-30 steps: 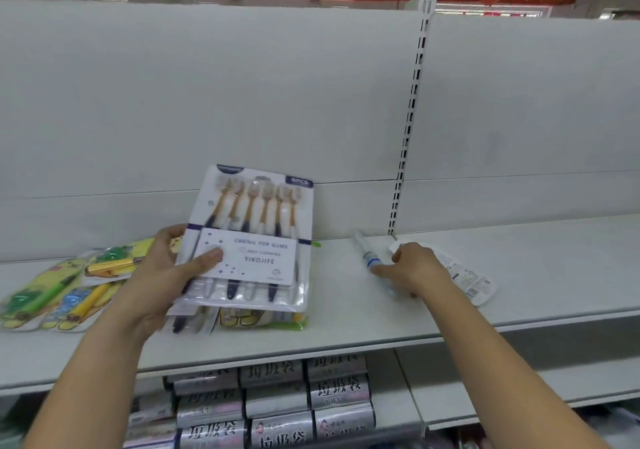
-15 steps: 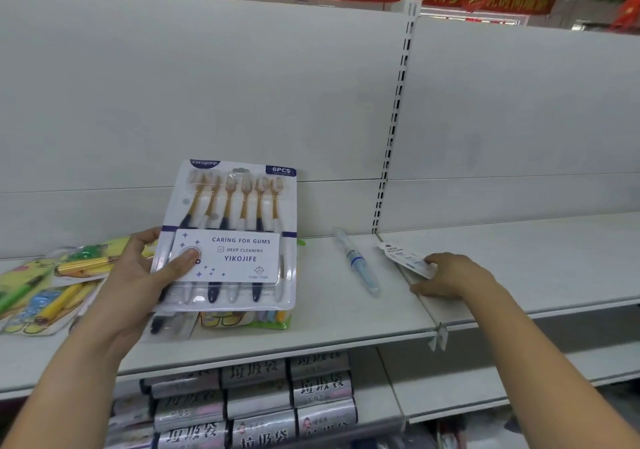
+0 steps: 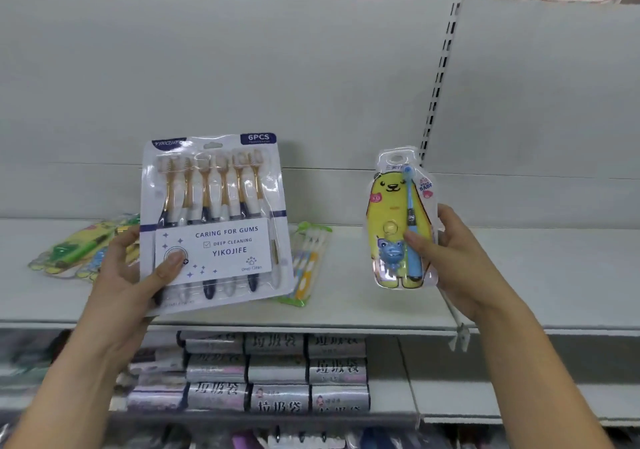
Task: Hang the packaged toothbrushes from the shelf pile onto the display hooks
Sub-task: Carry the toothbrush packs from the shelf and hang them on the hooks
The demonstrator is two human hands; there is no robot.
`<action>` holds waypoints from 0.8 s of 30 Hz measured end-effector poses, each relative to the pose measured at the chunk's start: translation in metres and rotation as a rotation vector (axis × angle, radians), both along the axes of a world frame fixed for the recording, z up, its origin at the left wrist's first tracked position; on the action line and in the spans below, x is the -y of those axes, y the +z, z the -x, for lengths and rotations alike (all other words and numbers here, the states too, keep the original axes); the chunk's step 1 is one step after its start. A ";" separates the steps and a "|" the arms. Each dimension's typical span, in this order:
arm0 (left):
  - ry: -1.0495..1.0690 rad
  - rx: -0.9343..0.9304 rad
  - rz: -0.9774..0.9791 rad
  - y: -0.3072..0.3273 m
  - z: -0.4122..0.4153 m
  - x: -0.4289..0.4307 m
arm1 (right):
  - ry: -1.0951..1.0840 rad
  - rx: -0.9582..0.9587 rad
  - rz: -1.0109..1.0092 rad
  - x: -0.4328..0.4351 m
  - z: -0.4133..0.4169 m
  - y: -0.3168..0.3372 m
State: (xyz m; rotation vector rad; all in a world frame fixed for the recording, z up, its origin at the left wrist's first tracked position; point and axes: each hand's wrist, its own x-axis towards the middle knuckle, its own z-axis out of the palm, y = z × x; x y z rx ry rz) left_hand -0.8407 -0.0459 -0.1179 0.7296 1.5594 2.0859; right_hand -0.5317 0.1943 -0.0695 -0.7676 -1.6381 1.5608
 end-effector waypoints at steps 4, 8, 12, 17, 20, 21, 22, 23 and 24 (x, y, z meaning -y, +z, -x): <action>0.110 0.061 0.012 -0.014 0.000 0.064 | 0.244 -0.180 0.246 0.040 0.056 -0.026; 0.237 0.088 0.051 -0.023 0.003 0.147 | 0.454 -0.179 0.366 0.090 0.113 -0.049; 0.418 0.073 0.053 -0.036 0.004 0.232 | 0.625 -0.098 0.348 0.147 0.170 -0.068; 0.696 0.044 0.068 -0.056 0.013 0.354 | 0.842 0.001 0.260 0.249 0.252 -0.079; 0.802 0.038 0.098 -0.077 0.020 0.431 | 0.974 0.047 0.229 0.322 0.299 -0.087; 0.829 0.037 0.108 -0.087 0.023 0.456 | 1.016 0.068 0.216 0.347 0.313 -0.091; 0.859 0.042 0.111 -0.096 0.026 0.481 | 1.051 0.087 0.207 0.370 0.328 -0.098; 0.885 0.052 0.108 -0.105 0.028 0.505 | 1.073 0.108 0.202 0.393 0.342 -0.105; 0.906 0.064 0.102 -0.114 0.031 0.528 | 1.084 0.121 0.204 0.414 0.356 -0.112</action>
